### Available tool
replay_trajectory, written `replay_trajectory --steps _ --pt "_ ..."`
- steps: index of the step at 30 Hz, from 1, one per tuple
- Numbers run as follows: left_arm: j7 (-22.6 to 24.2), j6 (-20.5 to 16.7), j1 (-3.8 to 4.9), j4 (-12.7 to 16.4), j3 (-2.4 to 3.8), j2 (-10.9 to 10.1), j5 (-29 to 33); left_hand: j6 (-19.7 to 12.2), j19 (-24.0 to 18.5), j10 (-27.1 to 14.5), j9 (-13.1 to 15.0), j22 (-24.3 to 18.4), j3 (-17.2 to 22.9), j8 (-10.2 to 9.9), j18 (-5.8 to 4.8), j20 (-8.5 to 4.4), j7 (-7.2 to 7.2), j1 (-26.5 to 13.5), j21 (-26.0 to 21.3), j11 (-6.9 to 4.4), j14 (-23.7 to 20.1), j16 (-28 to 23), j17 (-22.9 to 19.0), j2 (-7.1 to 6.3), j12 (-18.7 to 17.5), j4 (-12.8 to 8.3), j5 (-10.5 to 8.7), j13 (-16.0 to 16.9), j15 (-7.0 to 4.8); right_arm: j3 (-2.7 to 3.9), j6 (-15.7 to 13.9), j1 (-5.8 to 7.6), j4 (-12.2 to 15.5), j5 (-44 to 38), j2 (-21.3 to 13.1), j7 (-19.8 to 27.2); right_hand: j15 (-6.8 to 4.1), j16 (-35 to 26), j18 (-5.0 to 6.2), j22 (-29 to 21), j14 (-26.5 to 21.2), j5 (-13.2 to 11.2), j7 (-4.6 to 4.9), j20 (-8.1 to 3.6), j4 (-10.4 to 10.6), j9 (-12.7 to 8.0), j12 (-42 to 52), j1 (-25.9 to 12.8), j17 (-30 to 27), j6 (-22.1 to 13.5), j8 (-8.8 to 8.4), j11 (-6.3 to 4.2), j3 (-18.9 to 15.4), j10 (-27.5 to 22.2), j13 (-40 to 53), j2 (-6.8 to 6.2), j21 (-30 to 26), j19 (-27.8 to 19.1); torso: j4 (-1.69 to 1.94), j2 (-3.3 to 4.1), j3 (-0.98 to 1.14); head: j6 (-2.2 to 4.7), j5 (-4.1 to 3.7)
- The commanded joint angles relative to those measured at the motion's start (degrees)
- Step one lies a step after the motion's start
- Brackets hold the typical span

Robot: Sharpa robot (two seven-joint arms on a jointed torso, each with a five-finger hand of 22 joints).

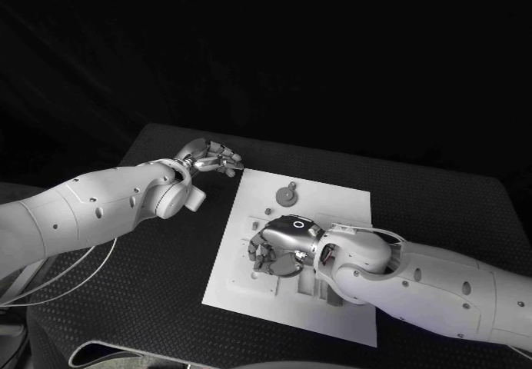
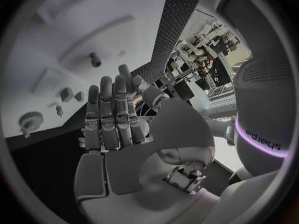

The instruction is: Assemble the parts on the task board

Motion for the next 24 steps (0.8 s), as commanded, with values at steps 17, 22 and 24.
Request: replay_trajectory --steps 17,22,24 --pt "0.36 0.77 0.06 0.19 0.04 0.70 0.29 -0.06 -0.55 -0.06 -0.10 -0.11 -0.40 0.40 0.11 -0.07 -0.12 -0.26 -0.16 -0.10 -0.36 -0.33 0.21 0.47 0.33 0.03 0.21 -0.12 0.22 -0.88 -0.12 -1.11 -1.86 -4.29 2.76 -0.47 -0.06 0.06 0.57 1.06 0.06 -0.02 -0.02 -0.03 -0.10 0.14 -0.14 0.11 0.19 0.30 0.09 0.07 -0.33 0.06 0.21 0.54 -0.35 0.34 0.04 0.02 0.05 -0.68 1.69" --pt "0.34 0.76 0.06 0.19 0.04 0.59 0.29 -0.07 -0.55 -0.07 -0.10 -0.12 -0.40 0.40 0.11 -0.07 -0.12 -0.26 -0.16 -0.10 -0.37 -0.36 0.24 0.48 0.33 0.03 0.20 -0.13 0.23 -1.12 -0.43 -1.12 -2.28 -5.53 2.84 -1.25 -0.06 0.05 0.58 1.07 0.07 -0.02 -0.02 -0.03 -0.10 0.15 -0.15 0.16 0.22 0.31 0.09 0.07 -0.34 0.06 0.24 0.53 -0.35 0.35 0.01 0.03 0.08 -0.76 1.79" --pt "0.33 0.76 0.06 0.22 0.04 0.53 0.29 -0.07 -0.56 -0.08 -0.11 -0.13 -0.40 0.40 0.11 -0.07 -0.11 -0.25 -0.16 -0.10 -0.37 -0.37 0.25 0.48 0.33 0.03 0.19 -0.13 0.23 -1.14 -0.50 -1.12 -2.30 -6.02 2.76 -1.60 -0.06 0.04 0.59 1.08 0.07 -0.02 -0.03 -0.04 -0.11 0.16 -0.16 0.18 0.24 0.32 0.09 0.07 -0.35 0.07 0.25 0.52 -0.36 0.35 -0.01 0.00 0.07 -0.75 1.78"
